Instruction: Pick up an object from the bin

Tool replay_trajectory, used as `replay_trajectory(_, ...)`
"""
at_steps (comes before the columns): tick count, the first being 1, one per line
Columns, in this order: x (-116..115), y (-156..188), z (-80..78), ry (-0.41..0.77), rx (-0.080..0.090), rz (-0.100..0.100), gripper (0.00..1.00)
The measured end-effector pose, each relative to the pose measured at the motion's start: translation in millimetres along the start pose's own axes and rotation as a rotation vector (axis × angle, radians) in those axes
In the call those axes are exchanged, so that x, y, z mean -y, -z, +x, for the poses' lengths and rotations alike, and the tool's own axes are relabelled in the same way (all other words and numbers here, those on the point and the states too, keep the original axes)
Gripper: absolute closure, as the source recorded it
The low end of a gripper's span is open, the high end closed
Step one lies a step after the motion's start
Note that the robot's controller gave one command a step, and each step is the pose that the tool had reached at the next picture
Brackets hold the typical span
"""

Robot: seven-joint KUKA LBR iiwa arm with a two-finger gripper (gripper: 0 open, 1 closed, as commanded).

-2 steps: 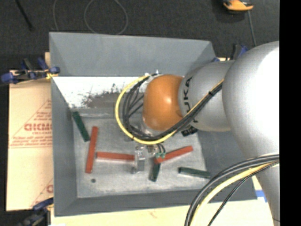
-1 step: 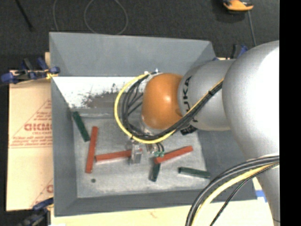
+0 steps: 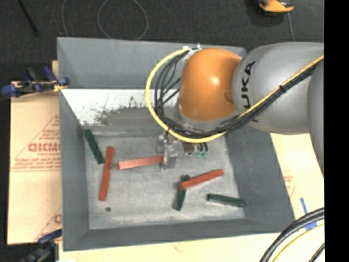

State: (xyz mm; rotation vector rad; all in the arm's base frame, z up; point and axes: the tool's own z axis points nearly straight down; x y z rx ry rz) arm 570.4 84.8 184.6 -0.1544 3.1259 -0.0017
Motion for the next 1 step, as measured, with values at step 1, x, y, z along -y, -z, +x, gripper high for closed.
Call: replay_trajectory(1,11.9,144.3,8.5,-0.012,0.001,0.000,1.00)
